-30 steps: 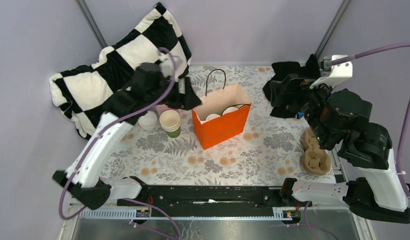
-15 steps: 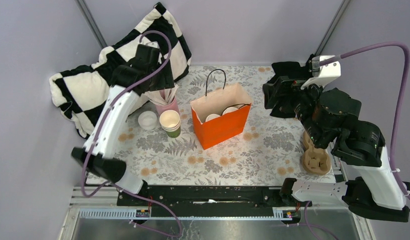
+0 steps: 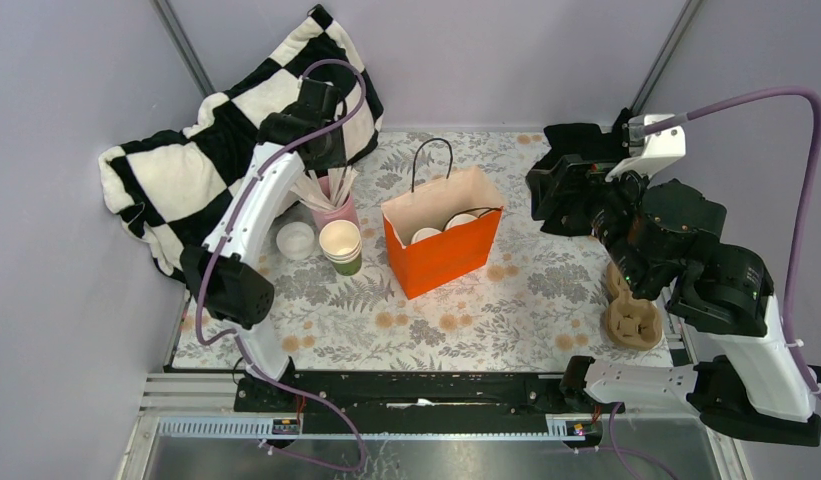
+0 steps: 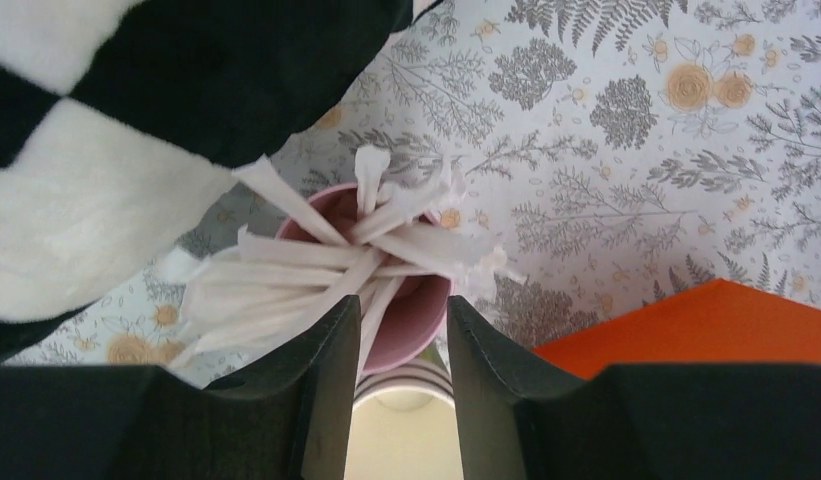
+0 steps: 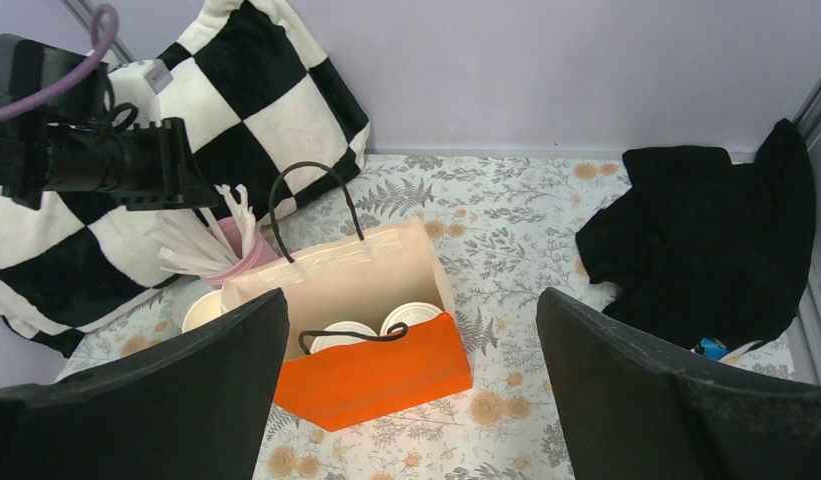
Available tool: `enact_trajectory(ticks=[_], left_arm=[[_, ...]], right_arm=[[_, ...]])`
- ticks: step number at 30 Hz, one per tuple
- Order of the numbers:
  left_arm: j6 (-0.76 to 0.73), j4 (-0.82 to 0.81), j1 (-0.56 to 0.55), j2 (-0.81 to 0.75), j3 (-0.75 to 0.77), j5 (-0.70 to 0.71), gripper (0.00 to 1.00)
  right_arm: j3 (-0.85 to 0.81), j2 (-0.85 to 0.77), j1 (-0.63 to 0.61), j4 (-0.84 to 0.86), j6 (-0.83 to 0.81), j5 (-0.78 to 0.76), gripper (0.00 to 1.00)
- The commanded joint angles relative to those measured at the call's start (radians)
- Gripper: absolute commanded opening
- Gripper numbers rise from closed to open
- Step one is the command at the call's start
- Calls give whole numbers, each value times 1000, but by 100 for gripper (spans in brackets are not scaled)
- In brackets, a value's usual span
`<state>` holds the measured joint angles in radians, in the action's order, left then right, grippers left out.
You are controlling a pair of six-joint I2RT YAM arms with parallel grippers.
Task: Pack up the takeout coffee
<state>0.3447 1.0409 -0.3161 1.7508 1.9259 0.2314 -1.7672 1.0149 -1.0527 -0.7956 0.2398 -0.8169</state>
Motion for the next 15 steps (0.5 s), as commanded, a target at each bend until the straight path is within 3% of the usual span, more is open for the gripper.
enact_trajectory(ticks=[1,7,15], left_arm=[[-29,-66,3,54,68,43,41],[-41,-87,5,109,104,71,39],[-48,-90,8,159,155,107,24]], right_arm=[[-36,10,3,10,-5,7,100],[-46,6,3,-1,-6,4,100],[-62,15,2,-19,-2,14,100]])
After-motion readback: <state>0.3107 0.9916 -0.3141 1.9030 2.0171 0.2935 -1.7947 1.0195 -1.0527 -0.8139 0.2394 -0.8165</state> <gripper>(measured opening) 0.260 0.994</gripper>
